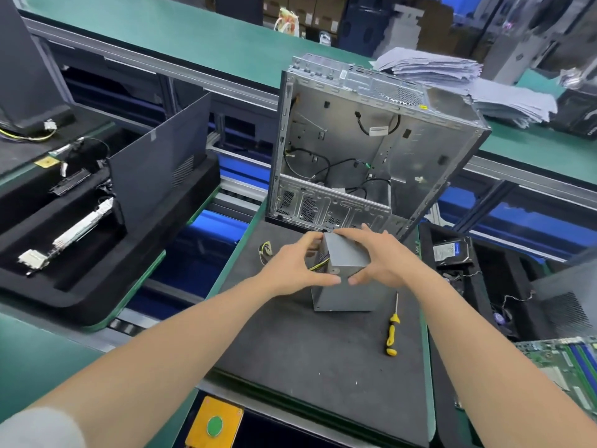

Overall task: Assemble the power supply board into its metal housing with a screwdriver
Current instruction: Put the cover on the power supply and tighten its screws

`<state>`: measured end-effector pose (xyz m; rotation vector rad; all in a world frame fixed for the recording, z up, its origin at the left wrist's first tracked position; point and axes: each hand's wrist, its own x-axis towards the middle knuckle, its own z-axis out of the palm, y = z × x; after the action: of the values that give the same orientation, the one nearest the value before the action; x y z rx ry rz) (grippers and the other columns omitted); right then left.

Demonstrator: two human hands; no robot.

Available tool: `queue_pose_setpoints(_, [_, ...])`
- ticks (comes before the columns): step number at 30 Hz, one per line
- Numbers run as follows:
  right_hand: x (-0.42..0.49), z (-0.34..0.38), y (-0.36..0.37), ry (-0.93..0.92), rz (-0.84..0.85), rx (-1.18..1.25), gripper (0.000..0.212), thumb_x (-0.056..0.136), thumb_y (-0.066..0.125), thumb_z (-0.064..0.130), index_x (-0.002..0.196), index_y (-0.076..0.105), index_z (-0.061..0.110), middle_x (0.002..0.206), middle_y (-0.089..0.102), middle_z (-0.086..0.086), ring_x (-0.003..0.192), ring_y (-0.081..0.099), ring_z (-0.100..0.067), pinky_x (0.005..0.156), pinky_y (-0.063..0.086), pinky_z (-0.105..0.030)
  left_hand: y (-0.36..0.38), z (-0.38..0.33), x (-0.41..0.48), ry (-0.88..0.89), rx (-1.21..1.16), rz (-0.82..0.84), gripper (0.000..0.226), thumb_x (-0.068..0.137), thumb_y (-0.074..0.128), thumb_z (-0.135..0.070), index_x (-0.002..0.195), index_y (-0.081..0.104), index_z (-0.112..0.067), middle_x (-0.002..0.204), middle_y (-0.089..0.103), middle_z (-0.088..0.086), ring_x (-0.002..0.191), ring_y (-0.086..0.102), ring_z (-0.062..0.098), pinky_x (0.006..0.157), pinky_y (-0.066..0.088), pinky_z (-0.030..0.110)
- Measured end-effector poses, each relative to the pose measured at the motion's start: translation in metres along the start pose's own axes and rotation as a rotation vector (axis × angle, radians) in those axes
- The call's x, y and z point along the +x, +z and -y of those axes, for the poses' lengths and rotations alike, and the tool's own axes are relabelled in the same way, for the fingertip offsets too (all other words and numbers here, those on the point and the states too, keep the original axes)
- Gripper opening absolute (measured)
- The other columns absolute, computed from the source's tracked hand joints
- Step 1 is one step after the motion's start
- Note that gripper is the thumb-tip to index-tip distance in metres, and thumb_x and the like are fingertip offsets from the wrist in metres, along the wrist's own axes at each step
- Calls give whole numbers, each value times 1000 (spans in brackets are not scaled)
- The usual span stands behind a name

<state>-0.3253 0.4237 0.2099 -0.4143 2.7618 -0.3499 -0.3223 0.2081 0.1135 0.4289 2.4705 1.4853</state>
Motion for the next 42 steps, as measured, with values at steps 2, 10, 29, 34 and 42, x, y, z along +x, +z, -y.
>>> queue_pose_setpoints(2, [1,-4,-2,-1,-8,35,103,80,90,24,162,29,42,170,27,9,162,7,-18,130,4,-49,2,-3,5,-28,14,-75,97,53,84,-78,138,45,-51,131,62,-24,112,63,1,103,52,37])
queue_pose_setpoints(10, [4,-11,-5,79,-38,150,50,98,57,63,147,46,57,164,34,22,159,17,-11,124,23,-44,-6,-10,11,-75,271,-200,62,64,63,-87,69,59,-26,85,61,-13,78,59,4,67,50,33])
queue_pose_setpoints(29, [-15,-52,68,482,-585,1139,38,86,78,56,104,72,23,107,74,-2,100,72,-25,77,59,-46,65,-54,12,-510,-6,-269,55,109,16,-35,162,20,-22,155,48,14,136,45,39,105,33,43])
queue_pose_setpoints(34, [-18,-51,74,438,-578,1263,33,79,77,54,100,76,29,107,76,-1,102,72,-28,87,59,-56,76,-60,8,-530,-28,-362,57,109,15,-43,163,19,-28,155,48,12,138,43,38,107,30,44])
queue_pose_setpoints(42, [-13,-61,70,399,-530,1298,17,87,79,38,100,74,29,108,75,2,99,72,-20,80,61,-42,80,-71,4,-588,-103,-429,55,107,23,-41,162,22,-40,159,44,6,141,39,38,112,29,44])
